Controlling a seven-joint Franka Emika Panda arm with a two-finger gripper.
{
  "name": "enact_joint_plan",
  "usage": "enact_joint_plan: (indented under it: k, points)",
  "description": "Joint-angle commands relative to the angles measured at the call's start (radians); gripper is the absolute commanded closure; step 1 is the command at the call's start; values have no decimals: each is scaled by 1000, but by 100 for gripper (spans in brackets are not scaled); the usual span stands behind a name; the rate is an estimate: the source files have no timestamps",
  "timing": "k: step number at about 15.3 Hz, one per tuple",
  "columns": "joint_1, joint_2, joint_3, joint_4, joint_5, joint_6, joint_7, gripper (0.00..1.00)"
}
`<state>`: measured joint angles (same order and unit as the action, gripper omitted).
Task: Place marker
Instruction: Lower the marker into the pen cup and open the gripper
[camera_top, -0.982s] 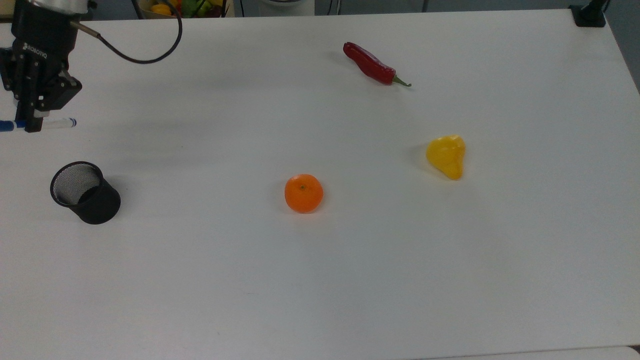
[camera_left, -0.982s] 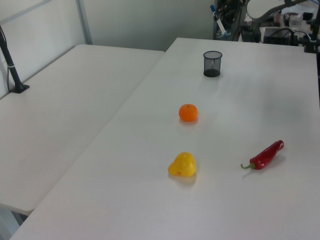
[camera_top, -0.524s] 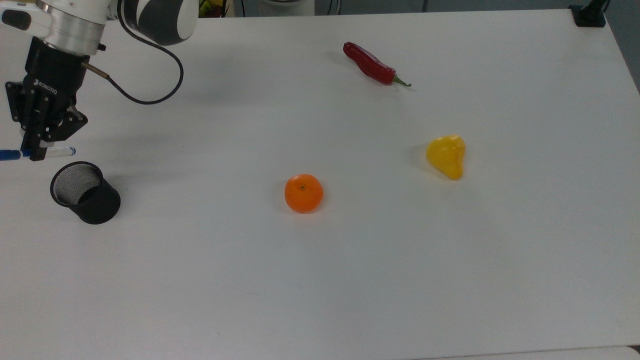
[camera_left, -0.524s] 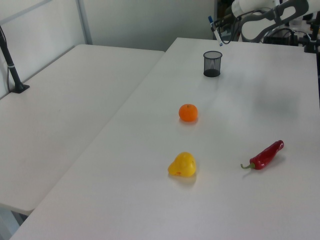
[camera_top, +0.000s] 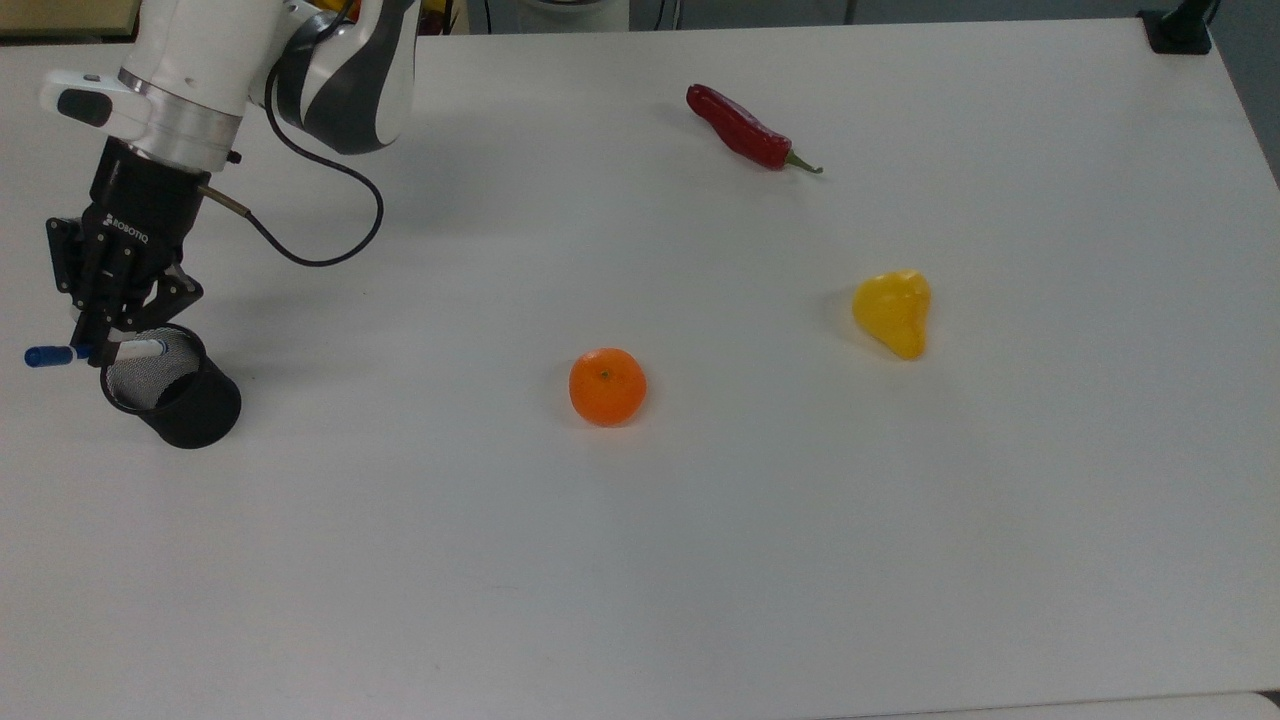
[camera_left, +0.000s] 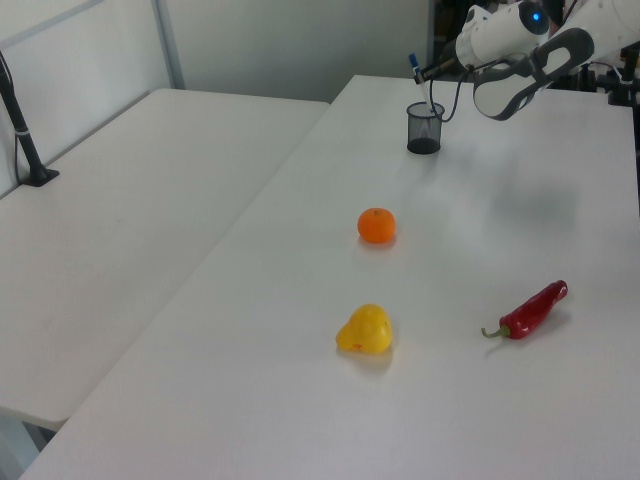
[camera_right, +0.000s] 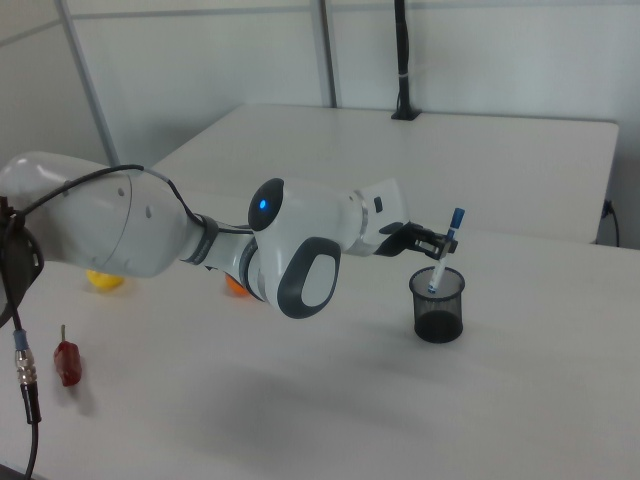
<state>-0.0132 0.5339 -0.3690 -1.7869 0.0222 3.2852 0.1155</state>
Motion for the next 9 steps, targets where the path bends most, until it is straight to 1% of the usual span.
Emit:
enact_joint_plan:
  k: [1,3,4,5,8,9]
  points:
    - [10,28,-2,14,32,33,3,100]
    - [9,28,-2,12,32,31,1,100]
    - [9,29,-2,12,30,30,1,97]
    - [10,28,-2,11,30,30,-2,93]
    - [12,28,-2,6,30,30,0,73]
    - [15,28,-2,6,30,28,0,70]
